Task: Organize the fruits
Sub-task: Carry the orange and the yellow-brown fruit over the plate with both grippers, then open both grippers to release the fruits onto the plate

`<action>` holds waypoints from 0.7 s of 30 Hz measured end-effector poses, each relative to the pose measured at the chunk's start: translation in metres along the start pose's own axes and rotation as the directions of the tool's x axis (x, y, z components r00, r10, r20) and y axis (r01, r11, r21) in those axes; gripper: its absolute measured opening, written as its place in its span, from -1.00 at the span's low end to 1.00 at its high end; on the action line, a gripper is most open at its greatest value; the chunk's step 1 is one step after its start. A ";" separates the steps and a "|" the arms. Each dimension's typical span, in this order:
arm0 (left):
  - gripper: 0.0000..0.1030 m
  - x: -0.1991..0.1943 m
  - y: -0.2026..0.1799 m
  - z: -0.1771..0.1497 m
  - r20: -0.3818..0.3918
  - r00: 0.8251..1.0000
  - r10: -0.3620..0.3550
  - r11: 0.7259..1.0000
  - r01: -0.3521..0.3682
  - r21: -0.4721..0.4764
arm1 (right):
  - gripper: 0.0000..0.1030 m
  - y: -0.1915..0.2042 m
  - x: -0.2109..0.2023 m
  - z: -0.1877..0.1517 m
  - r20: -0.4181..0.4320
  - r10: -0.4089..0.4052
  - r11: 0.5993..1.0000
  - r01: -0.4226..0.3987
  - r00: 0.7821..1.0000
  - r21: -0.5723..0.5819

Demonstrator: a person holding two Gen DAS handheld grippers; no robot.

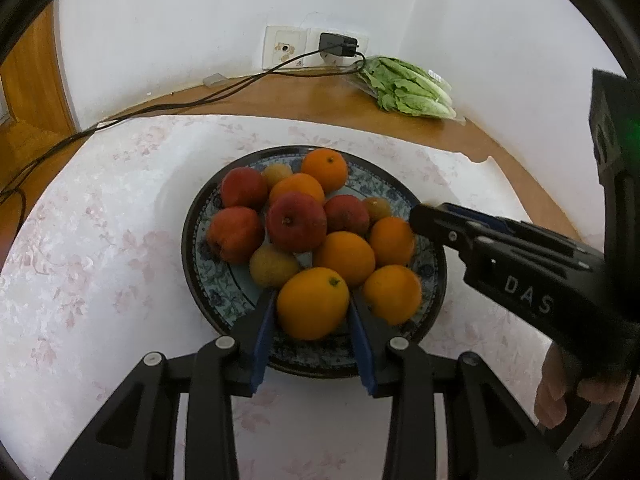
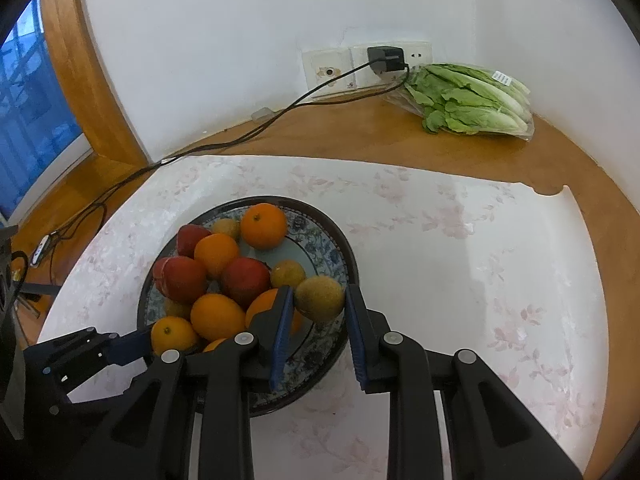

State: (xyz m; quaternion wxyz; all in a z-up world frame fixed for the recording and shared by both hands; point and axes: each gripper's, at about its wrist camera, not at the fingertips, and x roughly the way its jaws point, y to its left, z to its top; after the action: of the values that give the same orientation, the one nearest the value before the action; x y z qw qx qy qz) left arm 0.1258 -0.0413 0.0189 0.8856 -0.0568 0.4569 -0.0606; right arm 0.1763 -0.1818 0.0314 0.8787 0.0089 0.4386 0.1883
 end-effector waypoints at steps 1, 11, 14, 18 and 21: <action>-0.24 -0.002 -0.001 0.000 0.003 1.000 -0.001 1.000 0.001 0.006 | -0.39 0.000 0.000 0.000 0.002 0.003 1.000 -0.003 1.000 0.000; 0.32 -0.024 0.003 -0.002 0.028 1.000 -0.009 1.000 0.009 0.002 | -0.14 0.000 -0.025 -0.003 0.041 0.015 1.000 -0.016 0.999 0.021; 0.40 -0.031 0.005 -0.003 0.034 0.999 -0.004 1.000 0.005 -0.008 | -0.05 -0.001 -0.034 -0.007 0.043 0.016 0.999 -0.018 0.999 0.033; 0.48 -0.037 0.007 -0.007 0.030 1.000 0.009 1.000 -0.009 -0.010 | 0.08 0.000 -0.045 -0.016 0.037 0.017 0.999 -0.019 0.999 0.040; 0.56 -0.042 0.010 -0.011 0.026 0.999 0.029 0.999 -0.029 -0.020 | 0.15 0.003 -0.052 -0.025 0.026 0.019 0.999 -0.020 0.999 0.038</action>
State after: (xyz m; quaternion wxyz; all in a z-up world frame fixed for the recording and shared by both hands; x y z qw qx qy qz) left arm 0.0935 -0.0248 0.0450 0.8919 -0.0596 0.4463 -0.0425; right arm 0.1279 -0.2008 0.0563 0.8821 0.0323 0.4305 0.1884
